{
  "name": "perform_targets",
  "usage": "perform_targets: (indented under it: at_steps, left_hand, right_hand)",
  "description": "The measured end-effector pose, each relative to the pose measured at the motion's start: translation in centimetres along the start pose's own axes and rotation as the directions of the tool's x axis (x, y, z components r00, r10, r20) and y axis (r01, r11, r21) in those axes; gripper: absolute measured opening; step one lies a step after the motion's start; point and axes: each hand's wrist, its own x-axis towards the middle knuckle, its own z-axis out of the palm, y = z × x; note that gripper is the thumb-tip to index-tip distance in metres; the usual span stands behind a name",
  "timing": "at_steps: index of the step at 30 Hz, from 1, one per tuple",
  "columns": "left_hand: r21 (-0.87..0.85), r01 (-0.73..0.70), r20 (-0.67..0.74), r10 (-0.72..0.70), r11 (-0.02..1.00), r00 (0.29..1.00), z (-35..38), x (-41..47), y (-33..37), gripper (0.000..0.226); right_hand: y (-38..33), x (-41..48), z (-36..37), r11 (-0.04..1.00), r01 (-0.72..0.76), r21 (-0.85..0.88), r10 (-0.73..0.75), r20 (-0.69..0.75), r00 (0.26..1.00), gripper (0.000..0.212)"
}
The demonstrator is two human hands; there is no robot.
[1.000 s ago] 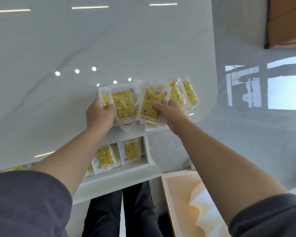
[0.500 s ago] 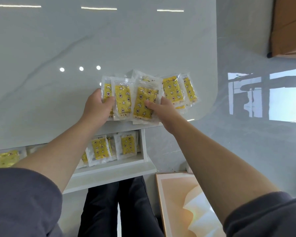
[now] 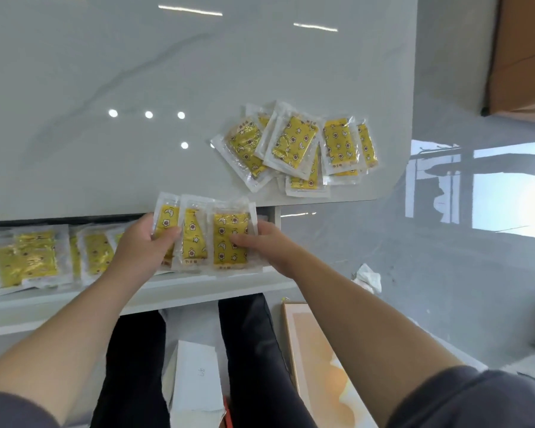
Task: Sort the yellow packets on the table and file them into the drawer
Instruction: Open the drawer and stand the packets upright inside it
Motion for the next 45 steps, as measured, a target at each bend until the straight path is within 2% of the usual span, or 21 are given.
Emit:
perform_targets:
  at_steps: [3, 6, 8, 12, 15, 17, 19, 21, 23, 27, 33, 39, 42, 45]
  left_hand:
    - [0.024, 0.003, 0.020, -0.003, 1.000, 1.000, -1.7, 1.4, -2.1, 0.017]
    - [0.069, 0.007, 0.027, -0.009, 0.998, 1.000, -3.1, 3.1, -4.4, 0.019]
    - [0.142, 0.009, 0.043, -0.015, 0.990, 0.999, -3.6, 4.0, -6.0, 0.028]
    - [0.212, -0.030, 0.133, 0.002, 0.977, 0.991, -3.2, 4.7, -8.6, 0.022]
    - [0.149, 0.027, 0.099, -0.042, 0.988, 0.994, -2.6, 5.0, -9.9, 0.016]
    - [0.118, 0.069, 0.059, -0.077, 0.991, 0.995, -2.4, 5.3, -10.7, 0.023]
    - [0.109, 0.085, 0.032, -0.089, 0.990, 0.996, -2.2, 5.5, -11.3, 0.024]
    - [0.108, 0.089, 0.018, -0.091, 0.990, 0.996, -2.0, 5.7, -11.7, 0.022]
    - [0.092, 0.087, 0.011, -0.089, 0.992, 0.996, -1.7, 6.0, -12.0, 0.022]
    - [0.049, 0.071, 0.022, -0.072, 0.996, 0.997, -1.1, 6.8, -12.0, 0.018]
    - [0.015, 0.076, -0.008, -0.076, 0.997, 0.997, -0.1, 7.6, -12.1, 0.019]
    - [0.098, 0.124, -0.096, -0.115, 0.987, 0.989, 0.4, 8.1, -12.9, 0.023]
    - [0.126, 0.149, -0.128, -0.133, 0.981, 0.983, 0.8, 8.1, -13.2, 0.028]
    - [0.097, 0.099, -0.109, -0.088, 0.990, 0.990, 1.4, 8.2, -13.3, 0.030]
  right_hand:
    - [0.6, 1.5, 2.5, 1.000, -0.029, 0.002, 0.029, -0.045, 0.999, 0.032]
    - [1.1, 3.0, 4.9, 0.999, -0.047, 0.026, 0.049, -0.062, 0.997, 0.029]
    - [1.8, 4.2, 6.0, 0.998, -0.055, 0.004, 0.055, -0.060, 0.997, 0.027]
    - [3.6, 5.9, 7.6, 0.993, -0.094, -0.065, 0.091, -0.041, 0.995, 0.065]
    - [4.7, 6.6, 7.5, 0.994, -0.086, -0.068, 0.081, -0.073, 0.994, 0.092]
    - [5.4, 6.9, 7.1, 0.997, -0.076, -0.033, 0.072, -0.113, 0.991, 0.098]
    - [5.9, 7.1, 6.8, 0.996, -0.079, -0.030, 0.074, -0.137, 0.988, 0.082]
    - [6.4, 7.4, 6.5, 0.996, -0.085, -0.035, 0.079, -0.142, 0.987, 0.052]
    - [6.7, 7.9, 6.3, 0.995, -0.094, -0.043, 0.086, -0.162, 0.983, 0.040]
    - [6.7, 8.8, 6.5, 0.995, -0.090, -0.044, 0.081, -0.164, 0.983, 0.044]
    - [6.6, 9.7, 6.1, 0.996, -0.082, -0.019, 0.077, -0.177, 0.981, 0.029]
    - [7.3, 10.4, 5.6, 0.995, -0.072, -0.070, 0.048, -0.290, 0.956, 0.044]
    - [7.6, 10.4, 5.3, 0.992, -0.088, -0.090, 0.051, -0.345, 0.937, 0.044]
    - [7.9, 10.4, 4.9, 0.993, -0.077, -0.088, 0.043, -0.335, 0.941, 0.042]
